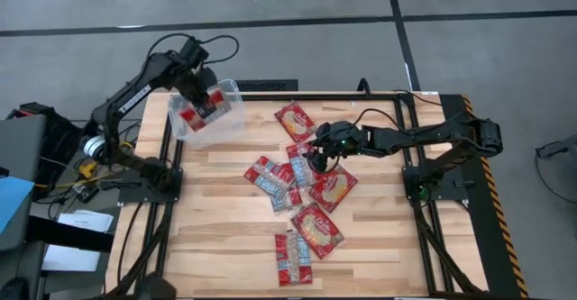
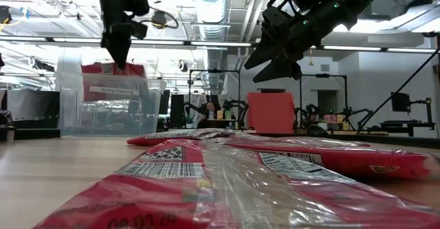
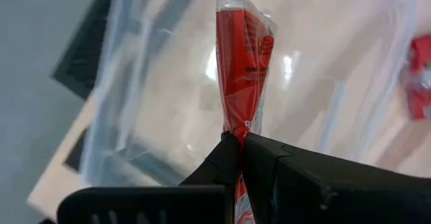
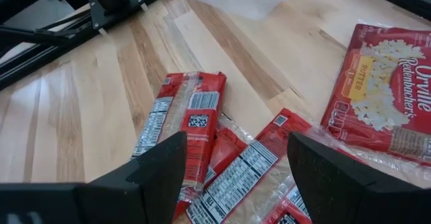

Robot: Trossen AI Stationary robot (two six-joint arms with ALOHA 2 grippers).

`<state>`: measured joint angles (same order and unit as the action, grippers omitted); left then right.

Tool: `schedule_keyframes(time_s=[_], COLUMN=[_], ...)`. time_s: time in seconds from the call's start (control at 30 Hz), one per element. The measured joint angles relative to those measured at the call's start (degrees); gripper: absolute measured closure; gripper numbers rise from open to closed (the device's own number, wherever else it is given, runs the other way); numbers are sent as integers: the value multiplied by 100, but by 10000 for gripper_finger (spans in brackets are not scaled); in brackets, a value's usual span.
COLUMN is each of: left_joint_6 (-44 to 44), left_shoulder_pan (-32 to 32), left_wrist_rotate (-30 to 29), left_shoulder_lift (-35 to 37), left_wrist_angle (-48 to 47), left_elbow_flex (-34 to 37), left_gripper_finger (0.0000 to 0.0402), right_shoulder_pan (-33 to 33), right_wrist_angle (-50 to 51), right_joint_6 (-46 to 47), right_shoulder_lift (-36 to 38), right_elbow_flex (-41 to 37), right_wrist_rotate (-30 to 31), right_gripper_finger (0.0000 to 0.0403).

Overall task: Sort popcorn bags into baskets
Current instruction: Put the red popcorn bag into the transparent bin

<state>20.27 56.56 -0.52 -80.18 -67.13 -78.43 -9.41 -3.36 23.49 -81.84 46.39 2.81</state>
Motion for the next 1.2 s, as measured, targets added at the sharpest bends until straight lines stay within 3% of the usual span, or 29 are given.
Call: schedule_keyframes(time_s=[0.43, 0.9, 1.03, 1.2], left_joint_6=[717, 925, 971, 1010], left_shoulder_pan=[63, 30, 28, 28], left_wrist_rotate=[674, 925, 923, 570], left_shoulder_lift=[-909, -1356, -1364, -1364], left_wrist_angle=[-154, -145, -145, -126], left_elbow_flex=[2, 7, 7, 7], left_gripper_finger=[401, 398, 375, 318], right_shoulder_pan=[0, 0, 0, 0], right_wrist_angle=[-4, -4, -4, -4], right_joint_6=[2, -1, 1, -1], right_shoulder_lift=[0, 0, 0, 0], right_elbow_flex=[0, 0, 0, 0], right_wrist_rotate=[4, 7, 7, 7], right_gripper_finger=[121, 121, 121, 121])
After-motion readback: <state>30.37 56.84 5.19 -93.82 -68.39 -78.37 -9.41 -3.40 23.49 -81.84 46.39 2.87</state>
